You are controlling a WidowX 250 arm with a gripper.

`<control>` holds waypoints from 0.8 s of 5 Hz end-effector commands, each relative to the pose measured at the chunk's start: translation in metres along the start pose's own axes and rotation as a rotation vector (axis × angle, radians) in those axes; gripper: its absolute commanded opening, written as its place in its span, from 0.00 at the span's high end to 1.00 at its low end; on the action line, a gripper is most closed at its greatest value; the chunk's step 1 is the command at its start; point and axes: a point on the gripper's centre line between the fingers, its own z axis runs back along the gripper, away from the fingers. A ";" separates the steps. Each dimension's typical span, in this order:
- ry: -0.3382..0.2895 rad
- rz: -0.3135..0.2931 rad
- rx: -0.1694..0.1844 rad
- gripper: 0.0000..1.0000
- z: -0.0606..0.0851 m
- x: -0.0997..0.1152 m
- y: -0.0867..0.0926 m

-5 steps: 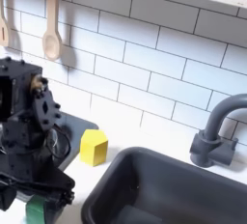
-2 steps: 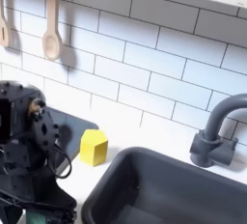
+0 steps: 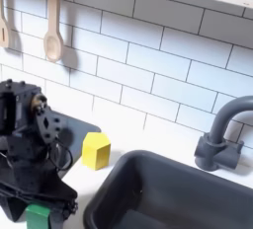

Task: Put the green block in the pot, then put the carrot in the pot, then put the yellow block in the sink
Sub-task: 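Put the green block in the pot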

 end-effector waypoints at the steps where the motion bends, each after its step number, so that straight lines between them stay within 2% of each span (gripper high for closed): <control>1: 0.002 0.000 0.002 0.00 -0.002 0.001 0.001; 2: 0.007 0.003 -0.002 0.00 -0.003 -0.006 -0.001; 3: -0.025 -0.021 0.003 0.00 0.001 -0.009 -0.006; 4: -0.029 -0.029 0.011 1.00 0.000 -0.013 -0.006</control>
